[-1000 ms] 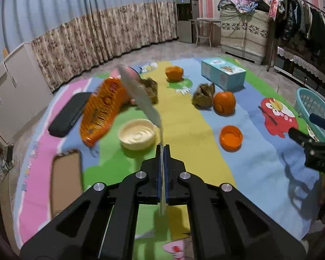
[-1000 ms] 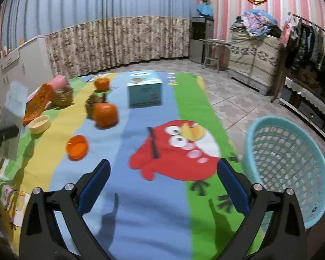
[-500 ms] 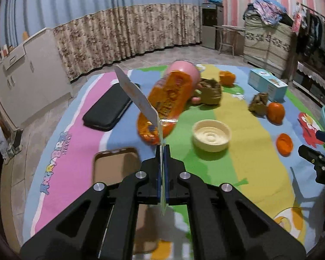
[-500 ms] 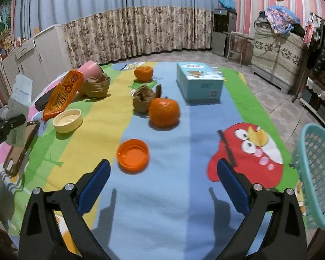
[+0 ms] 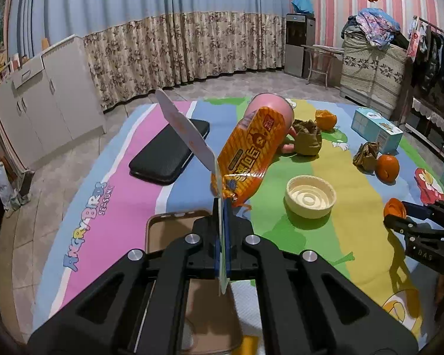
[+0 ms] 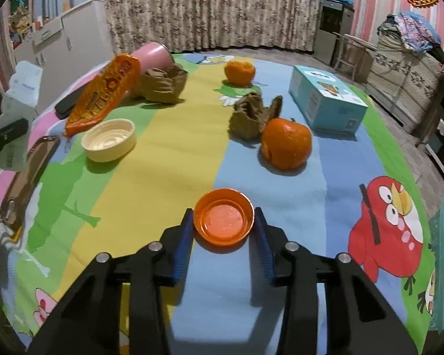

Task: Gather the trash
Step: 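Grasp the white receipt with the left tool while the right grasps the orange lid, then carry the receipt and orange lid over the blue basket and open both tools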

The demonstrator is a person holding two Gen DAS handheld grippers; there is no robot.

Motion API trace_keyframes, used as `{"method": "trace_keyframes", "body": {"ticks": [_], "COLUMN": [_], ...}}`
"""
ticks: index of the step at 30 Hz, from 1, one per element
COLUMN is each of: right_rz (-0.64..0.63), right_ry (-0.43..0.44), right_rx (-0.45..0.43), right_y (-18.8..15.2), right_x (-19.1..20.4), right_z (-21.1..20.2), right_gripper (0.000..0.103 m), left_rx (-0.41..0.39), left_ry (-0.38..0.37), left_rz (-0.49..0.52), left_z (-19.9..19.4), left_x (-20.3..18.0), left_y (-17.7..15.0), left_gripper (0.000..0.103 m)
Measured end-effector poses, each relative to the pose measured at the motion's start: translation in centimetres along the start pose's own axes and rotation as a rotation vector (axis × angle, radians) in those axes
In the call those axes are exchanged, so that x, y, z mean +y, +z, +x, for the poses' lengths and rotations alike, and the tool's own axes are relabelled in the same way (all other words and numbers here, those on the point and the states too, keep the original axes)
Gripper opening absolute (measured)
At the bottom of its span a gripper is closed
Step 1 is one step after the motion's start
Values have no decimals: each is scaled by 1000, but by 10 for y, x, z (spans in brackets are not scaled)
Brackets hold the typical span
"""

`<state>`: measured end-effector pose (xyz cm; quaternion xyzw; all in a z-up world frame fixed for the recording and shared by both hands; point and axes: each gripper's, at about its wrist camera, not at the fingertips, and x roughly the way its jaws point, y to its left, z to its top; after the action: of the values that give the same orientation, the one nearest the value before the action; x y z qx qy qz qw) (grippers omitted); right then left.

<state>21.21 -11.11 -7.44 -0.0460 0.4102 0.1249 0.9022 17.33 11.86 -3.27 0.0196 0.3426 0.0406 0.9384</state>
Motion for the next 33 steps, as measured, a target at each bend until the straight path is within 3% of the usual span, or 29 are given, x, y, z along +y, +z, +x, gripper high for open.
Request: {"method": "trace_keyframes", "body": {"ticks": [6,13,22,33], "right_rz": [5,63,285,419], "right_ry": [-24,-157,-318,-410], "right_rx": [-99,-169,-265,-264], "right_y": [-3,-14,-52,-84], "right_x": [-25,-109,-243,-323], "right_z": [-39,-100,-160,-167], "right_gripper": [40,40,40,40], "left_rx": [-20,-60,-87,-110], "left_ry": [-19,-85,-250,-466], "left_rz": [21,64,135,264], "left_z": [-10,-25,-38,-50], "left_x": [-22,-76,-188,-341], "left_y": [9,24,37,32], "left_gripper": [0,0,0,0]}}
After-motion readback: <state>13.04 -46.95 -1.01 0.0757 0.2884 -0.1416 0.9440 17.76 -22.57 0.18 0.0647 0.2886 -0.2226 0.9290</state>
